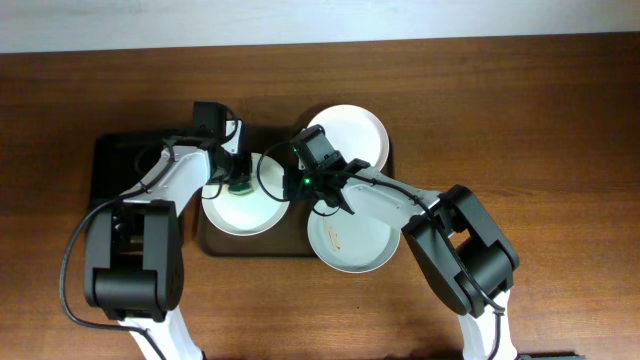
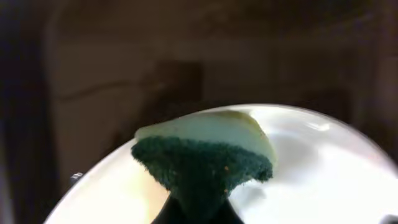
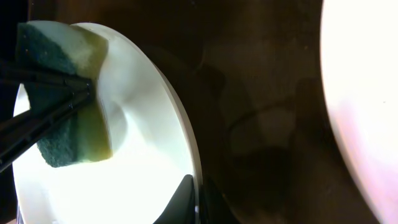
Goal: Clean dirty plates on tray and stack at the side
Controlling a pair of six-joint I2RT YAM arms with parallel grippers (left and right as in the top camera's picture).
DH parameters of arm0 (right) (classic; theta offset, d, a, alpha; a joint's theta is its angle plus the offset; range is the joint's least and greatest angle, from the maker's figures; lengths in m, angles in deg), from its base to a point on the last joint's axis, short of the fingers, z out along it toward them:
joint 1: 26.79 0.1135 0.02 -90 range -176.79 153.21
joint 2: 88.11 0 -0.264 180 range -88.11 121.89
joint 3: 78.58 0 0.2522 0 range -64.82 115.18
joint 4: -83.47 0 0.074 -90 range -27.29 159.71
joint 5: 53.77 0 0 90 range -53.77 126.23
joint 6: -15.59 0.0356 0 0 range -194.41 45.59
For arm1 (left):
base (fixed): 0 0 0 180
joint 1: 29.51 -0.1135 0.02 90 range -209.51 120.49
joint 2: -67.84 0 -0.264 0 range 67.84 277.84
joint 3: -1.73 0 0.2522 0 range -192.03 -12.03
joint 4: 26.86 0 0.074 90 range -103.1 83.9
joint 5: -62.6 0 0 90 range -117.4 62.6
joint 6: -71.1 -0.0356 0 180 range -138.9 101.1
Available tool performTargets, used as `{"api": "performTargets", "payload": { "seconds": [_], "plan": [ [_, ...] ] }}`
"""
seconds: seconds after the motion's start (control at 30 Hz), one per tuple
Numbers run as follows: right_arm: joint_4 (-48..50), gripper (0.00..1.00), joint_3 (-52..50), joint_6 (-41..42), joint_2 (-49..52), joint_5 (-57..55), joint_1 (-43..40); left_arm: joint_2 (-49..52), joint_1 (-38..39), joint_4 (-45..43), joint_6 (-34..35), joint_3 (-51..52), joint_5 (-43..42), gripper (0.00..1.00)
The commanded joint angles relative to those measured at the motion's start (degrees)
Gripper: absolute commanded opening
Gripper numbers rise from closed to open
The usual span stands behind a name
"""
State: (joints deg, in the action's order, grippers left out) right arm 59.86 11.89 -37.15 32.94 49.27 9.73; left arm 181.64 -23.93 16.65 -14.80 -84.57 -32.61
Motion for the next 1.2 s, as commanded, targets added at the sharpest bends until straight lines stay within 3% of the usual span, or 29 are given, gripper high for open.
{"api": "performTargets", "payload": {
  "seconds": [0.0, 0.03, 0.1, 0.23, 0.3, 0.4, 0.47, 0.53, 0.77, 0.87, 0.9, 0.93, 1.03, 1.17],
  "plan": [
    [0.3, 0.06, 0.8, -0.3, 0.5, 1.2, 0.1, 1.7, 0.0, 6.6, 4.6, 1.1, 16.3, 0.01],
    [0.5, 0.06, 0.8, -0.3, 0.5, 1.6, 0.1, 1.7, 0.0, 10.3, 7.8, 1.1, 19.7, 0.01],
    [0.5, 0.06, 0.8, -0.3, 0.5, 1.8, 0.1, 1.7, 0.0, 15.1, 8.5, 1.1, 16.7, 0.01],
    [0.5, 0.06, 0.8, -0.3, 0.5, 2.0, 0.1, 1.7, 0.8, 16.3, -2.6, 1.1, -7.8, 0.01],
    [0.5, 0.05, 0.8, -0.3, 0.5, 2.0, 0.1, 1.7, 1.7, 14.0, -3.3, 1.1, -11.9, 0.01],
    [0.5, 0.06, 0.8, -0.3, 0.5, 2.0, 0.1, 1.7, 1.7, 7.3, -3.0, 1.1, -7.7, 0.01],
    [0.5, 0.05, 0.8, -0.3, 0.5, 2.0, 0.1, 1.7, 0.6, 5.4, 3.2, 1.0, 2.2, 0.01],
    [0.4, 0.06, 0.8, -0.3, 0.5, 2.0, 0.1, 1.7, -0.5, 6.2, 4.2, -0.3, 6.6, 0.01],
    [0.0, 0.06, 0.8, -0.3, 0.5, 2.0, 0.1, 1.7, -3.2, 24.3, 4.2, -21.4, 8.2, 0.01],
    [-0.1, 0.46, 0.8, -0.3, 0.5, 2.0, 0.2, 1.7, -3.2, 33.0, 4.0, -31.8, 4.9, 0.01],
    [-0.4, 0.47, 0.8, -0.3, 0.5, 2.0, 0.2, 1.7, -3.1, 33.7, 4.0, -32.8, 3.7, 0.01],
    [-0.7, 0.43, 0.8, -0.3, 0.5, 2.1, 0.2, 1.7, -3.1, 33.8, 4.0, -32.8, 2.5, 0.01],
    [-1.3, 0.04, 0.8, -0.3, 0.5, 3.1, 0.2, 1.7, -3.1, 33.8, 4.0, -32.7, 1.7, 0.01],
    [-3.1, 0.04, 1.8, -3.4, -2.9, 4.3, 0.1, 1.8, -3.1, 33.7, 4.0, -32.7, 1.7, 0.01]
  ]
}}
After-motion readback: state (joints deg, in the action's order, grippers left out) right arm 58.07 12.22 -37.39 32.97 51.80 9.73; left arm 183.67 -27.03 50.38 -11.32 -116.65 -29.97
